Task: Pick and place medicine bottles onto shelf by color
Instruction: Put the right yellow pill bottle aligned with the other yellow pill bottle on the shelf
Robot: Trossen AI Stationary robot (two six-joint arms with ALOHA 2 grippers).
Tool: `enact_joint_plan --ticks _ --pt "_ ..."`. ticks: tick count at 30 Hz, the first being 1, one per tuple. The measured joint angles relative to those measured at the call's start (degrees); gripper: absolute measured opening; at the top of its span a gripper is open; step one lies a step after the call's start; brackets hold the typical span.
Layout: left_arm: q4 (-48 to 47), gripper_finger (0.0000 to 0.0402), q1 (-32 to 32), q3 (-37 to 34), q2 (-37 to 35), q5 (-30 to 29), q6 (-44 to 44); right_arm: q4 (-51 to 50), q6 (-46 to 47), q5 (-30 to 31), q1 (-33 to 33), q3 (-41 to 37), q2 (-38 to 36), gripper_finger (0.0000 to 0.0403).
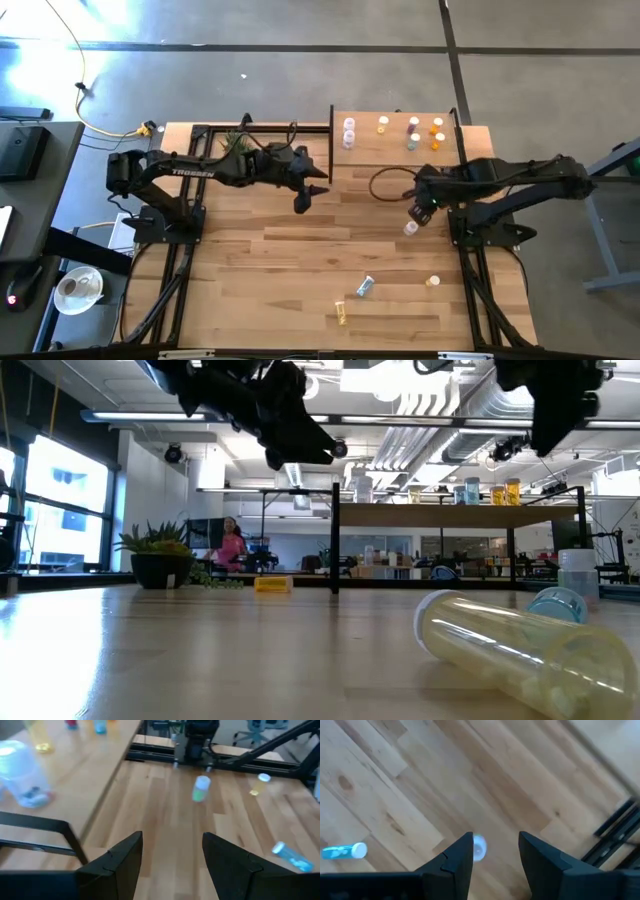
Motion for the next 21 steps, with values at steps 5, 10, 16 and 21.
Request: enact_joint_plan --ticks 5,10,16,21 --pt "2.72 0.0197 -3.16 -1.45 0.02 -0.13 -2.19 -0.03 9.78 0.04 6.71 -5.10 -4.23 0.0149" --pt "2.87 0.0197 -6.51 -1.45 0.04 -0.14 -2.40 0.00 17.25 -0.94 12.70 -9.09 -8.02 0.0149" --pt "3.44 0.0197 -10.28 -1.45 0.07 -0.03 -2.40 0.14 20.67 -1.60 19.74 -11.59 -10.91 0.0149" --pt "3.32 0.0197 -12.97 -1.46 0.09 -0.15 -4.93 1.46 23.84 -1.59 25.74 -11.62 -10.90 0.0149"
